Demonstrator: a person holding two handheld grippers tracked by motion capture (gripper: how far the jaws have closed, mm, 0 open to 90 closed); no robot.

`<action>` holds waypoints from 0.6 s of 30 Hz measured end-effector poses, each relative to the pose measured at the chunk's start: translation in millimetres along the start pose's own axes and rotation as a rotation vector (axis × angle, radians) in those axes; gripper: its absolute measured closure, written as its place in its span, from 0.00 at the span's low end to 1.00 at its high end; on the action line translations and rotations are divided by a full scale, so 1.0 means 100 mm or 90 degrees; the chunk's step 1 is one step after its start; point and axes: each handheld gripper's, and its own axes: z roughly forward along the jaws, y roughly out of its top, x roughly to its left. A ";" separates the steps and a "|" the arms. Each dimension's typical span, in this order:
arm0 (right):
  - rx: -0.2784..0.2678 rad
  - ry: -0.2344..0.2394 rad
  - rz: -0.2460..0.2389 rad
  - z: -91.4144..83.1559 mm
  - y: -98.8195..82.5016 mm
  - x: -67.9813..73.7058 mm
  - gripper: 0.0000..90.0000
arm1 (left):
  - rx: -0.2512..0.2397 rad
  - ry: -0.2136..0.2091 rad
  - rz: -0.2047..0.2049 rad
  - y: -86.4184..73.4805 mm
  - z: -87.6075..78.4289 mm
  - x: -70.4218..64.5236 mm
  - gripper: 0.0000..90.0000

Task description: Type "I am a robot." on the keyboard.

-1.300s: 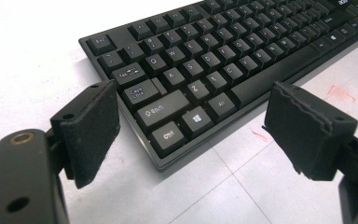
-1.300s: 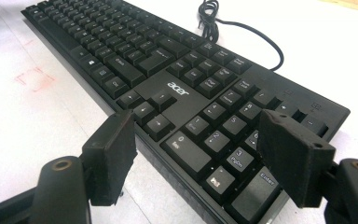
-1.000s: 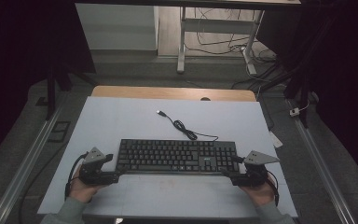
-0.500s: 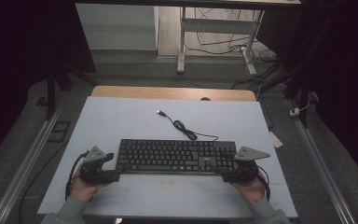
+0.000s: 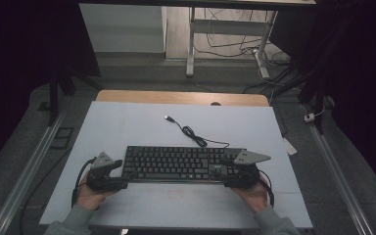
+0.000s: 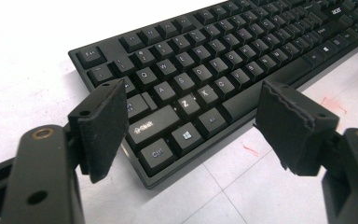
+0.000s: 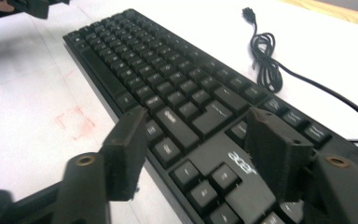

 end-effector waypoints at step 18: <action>0.019 0.018 -0.034 0.37 0.21 0.16 0.99 | 0.004 0.001 -0.003 0.00 0.02 0.01 0.36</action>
